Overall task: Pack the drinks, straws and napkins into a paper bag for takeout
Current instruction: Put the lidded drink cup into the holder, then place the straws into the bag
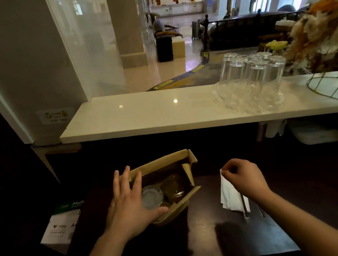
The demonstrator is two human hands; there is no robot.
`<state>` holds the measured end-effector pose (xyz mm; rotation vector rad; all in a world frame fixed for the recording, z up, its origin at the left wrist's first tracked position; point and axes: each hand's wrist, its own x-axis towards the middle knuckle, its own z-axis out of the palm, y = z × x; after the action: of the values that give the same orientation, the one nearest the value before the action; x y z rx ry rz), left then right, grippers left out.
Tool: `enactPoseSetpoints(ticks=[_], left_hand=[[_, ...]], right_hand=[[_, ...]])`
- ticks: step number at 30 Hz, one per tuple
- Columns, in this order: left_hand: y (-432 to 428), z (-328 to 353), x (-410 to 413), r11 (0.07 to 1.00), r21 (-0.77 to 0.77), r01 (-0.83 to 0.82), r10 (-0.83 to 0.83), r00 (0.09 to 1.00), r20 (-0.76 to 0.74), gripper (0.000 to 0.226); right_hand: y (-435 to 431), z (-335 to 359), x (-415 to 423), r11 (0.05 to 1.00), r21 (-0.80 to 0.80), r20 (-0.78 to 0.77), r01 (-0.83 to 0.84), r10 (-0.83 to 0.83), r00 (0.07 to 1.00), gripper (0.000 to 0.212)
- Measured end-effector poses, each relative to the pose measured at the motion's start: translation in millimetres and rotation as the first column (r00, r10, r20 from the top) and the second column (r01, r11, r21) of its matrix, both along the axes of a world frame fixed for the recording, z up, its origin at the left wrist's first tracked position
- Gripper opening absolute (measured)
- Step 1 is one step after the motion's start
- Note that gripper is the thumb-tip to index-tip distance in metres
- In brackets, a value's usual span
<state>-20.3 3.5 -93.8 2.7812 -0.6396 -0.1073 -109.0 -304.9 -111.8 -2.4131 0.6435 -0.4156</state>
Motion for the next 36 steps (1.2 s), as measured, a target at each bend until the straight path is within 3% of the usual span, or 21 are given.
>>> enactPoseSetpoints(ticks=[5,9,17,23,29,36], left_hand=[[1.4,-2.1,-2.8,1.000,-0.015,-0.008,0.008,1.000,-0.007,0.126],[2.9,-3.6,-3.8,1.000,-0.015,-0.014,0.014,1.000,-0.004,0.126],[0.1,-1.7,-6.8,1.000,0.017,-0.015,0.015,1.000,-0.001,0.124],[-4.1,0.8,-5.6,0.999,0.030,-0.034,0.034,0.999,-0.003,0.123],[-3.0,-0.4,-6.3,0.999,0.015,-0.034,0.034,0.999,-0.001,0.124],[0.0,-4.5,-6.2,0.999,0.000,-0.047,0.047,0.999,0.016,0.124]], right_hand=[[-42.5,-64.7,-17.9,0.994,-0.058,-0.379,0.095,-0.110,0.919,0.014],[-47.6,-101.9,-21.3,0.992,-0.052,-0.514,0.112,-0.123,0.849,0.020],[-49.4,-119.7,-12.5,0.990,-0.024,-0.539,0.142,-0.132,0.832,0.013],[-76.3,-112.4,-21.7,0.965,0.061,-0.417,0.257,-0.209,0.885,0.016],[-89.2,-123.3,-34.7,0.954,0.025,-0.525,0.298,-0.241,0.816,0.014],[-90.6,-115.4,-32.4,0.956,0.023,-0.544,0.292,-0.233,0.806,0.020]])
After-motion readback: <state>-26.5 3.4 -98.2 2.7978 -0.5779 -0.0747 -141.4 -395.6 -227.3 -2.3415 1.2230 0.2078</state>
